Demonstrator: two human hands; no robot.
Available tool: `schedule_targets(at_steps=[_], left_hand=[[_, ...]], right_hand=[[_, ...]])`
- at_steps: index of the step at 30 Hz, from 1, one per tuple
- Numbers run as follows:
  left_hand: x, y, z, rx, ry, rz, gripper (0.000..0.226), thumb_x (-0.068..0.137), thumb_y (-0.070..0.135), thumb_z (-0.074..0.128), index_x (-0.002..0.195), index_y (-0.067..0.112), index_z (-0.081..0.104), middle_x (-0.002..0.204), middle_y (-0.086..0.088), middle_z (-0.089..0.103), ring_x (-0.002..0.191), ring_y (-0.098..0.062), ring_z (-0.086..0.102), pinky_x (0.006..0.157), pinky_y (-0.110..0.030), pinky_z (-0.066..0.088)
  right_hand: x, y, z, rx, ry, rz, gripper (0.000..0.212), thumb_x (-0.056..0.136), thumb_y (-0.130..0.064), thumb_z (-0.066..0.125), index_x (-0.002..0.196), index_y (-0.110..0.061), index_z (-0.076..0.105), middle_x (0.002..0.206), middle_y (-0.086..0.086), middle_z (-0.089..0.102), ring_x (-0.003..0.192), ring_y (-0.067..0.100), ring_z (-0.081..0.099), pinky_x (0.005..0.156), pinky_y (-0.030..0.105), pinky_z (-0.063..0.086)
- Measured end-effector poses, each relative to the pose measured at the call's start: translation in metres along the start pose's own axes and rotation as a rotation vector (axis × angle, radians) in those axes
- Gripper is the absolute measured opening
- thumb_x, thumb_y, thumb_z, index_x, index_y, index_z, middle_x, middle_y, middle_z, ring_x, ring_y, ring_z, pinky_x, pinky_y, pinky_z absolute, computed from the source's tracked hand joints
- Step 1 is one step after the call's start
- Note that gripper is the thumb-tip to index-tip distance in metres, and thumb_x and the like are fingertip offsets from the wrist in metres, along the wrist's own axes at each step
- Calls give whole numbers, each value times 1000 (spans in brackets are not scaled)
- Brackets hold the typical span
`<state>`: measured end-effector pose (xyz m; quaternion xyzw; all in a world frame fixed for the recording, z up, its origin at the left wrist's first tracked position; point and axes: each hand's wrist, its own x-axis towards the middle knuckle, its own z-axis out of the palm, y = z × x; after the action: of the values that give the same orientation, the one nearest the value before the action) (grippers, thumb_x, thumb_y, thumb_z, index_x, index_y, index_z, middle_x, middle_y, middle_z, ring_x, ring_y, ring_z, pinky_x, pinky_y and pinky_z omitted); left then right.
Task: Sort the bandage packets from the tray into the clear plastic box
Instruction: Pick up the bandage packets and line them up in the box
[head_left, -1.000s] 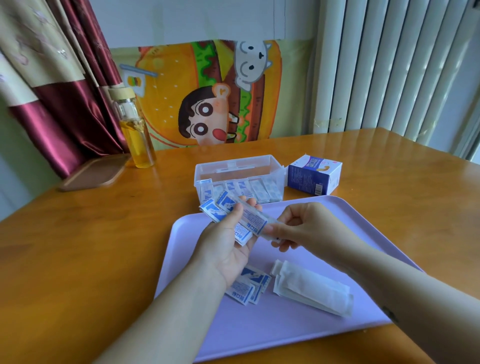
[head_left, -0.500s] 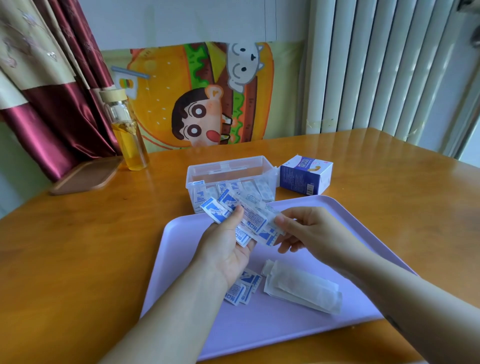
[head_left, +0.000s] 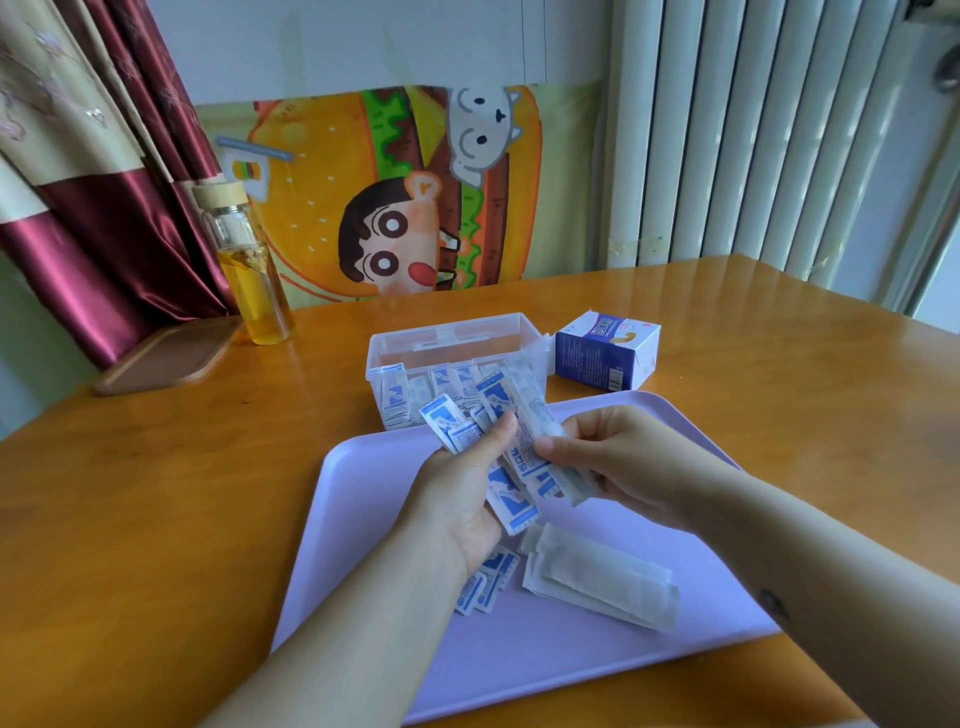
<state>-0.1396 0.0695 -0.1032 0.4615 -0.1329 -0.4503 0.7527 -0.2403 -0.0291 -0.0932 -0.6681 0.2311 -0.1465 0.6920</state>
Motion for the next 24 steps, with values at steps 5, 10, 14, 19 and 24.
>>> schedule_targets(at_steps=[5, 10, 14, 19, 24], left_hand=[[0, 2, 2, -6, -12, -22, 6, 88, 16, 61, 87, 15, 67, 74, -9, 74, 63, -24, 71, 59, -38, 58], [5, 3, -2, 9, 15, -10, 8, 86, 14, 63, 93, 15, 68, 81, -11, 74, 68, -26, 72, 62, -40, 59], [3, 4, -1, 55, 44, -1, 4, 86, 15, 63, 85, 18, 67, 70, -4, 73, 60, -20, 69, 58, -32, 56], [0, 4, 0, 116, 68, -24, 8, 87, 14, 63, 81, 17, 66, 57, 1, 69, 46, -11, 64, 44, -21, 50], [-3, 1, 7, 124, 44, -53, 9, 87, 13, 62, 79, 16, 65, 57, -1, 69, 44, -10, 64, 39, -17, 46]], right_hand=[[-2, 4, -2, 135, -58, 43, 21, 90, -15, 56, 76, -4, 67, 73, 7, 71, 59, 11, 65, 50, 17, 48], [2, 7, -5, -167, 105, -20, 20, 87, -19, 63, 72, -7, 67, 81, 13, 72, 69, 18, 65, 63, 27, 49], [1, 4, -1, -269, 184, -78, 24, 89, -18, 60, 68, -6, 64, 61, 0, 67, 58, 11, 58, 57, 21, 45], [6, -1, 1, 23, 193, 7, 16, 95, -20, 53, 92, -8, 63, 75, 3, 64, 60, 13, 54, 60, 24, 44], [9, 2, 5, 151, 71, 58, 16, 93, -22, 56, 96, -9, 64, 91, 10, 60, 79, 17, 46, 57, 18, 41]])
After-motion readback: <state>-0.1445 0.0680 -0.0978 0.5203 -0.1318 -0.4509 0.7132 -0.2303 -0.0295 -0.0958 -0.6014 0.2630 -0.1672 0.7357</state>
